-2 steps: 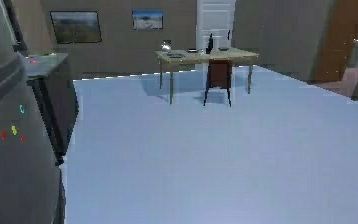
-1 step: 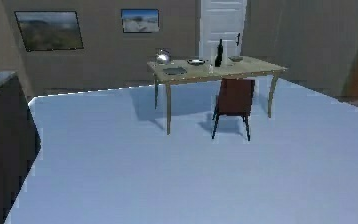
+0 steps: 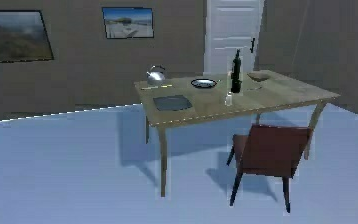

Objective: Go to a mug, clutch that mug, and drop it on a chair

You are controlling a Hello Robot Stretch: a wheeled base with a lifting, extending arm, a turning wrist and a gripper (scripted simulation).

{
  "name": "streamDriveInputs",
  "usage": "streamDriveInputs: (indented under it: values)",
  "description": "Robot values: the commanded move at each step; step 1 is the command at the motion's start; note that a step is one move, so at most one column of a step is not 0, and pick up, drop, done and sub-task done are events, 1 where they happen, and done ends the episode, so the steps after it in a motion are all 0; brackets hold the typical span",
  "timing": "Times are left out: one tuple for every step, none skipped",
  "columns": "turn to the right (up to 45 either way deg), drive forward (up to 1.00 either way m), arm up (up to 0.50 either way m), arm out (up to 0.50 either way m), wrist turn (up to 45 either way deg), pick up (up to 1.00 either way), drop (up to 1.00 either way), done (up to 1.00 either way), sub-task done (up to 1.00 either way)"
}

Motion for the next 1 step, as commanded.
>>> streamDriveInputs:
  values:
    - [3.0,0.00,0.00,0.00,0.0,0.00,0.00,0.00,0.00]
